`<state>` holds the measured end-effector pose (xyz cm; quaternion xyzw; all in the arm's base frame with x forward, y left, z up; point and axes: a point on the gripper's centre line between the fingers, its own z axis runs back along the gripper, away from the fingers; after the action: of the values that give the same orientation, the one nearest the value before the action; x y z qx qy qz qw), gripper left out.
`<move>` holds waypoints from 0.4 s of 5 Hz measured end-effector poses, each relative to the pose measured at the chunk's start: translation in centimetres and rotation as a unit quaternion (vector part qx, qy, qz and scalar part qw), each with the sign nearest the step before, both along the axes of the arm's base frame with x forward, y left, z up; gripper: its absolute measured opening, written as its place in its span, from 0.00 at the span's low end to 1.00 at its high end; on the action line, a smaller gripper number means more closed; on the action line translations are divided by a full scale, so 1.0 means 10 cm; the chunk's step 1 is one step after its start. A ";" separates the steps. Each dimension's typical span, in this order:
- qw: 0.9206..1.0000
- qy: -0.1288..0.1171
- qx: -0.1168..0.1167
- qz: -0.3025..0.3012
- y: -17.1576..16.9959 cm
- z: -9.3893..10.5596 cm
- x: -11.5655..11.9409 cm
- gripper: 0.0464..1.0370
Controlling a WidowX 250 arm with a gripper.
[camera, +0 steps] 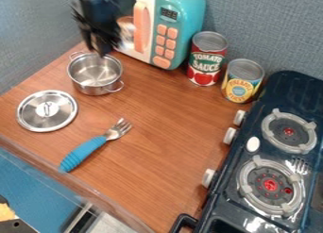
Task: Put the thing inside the silver pot
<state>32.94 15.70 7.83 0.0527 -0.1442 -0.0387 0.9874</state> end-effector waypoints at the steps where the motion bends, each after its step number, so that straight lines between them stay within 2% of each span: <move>1: 1.000 0.015 -0.006 0.026 0.19 -0.20 0.07 0.32; 2: 0.998 0.020 0.000 0.057 0.25 -0.55 0.16 0.32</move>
<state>34.50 18.24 2.29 0.0597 -0.1215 0.0165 0.9907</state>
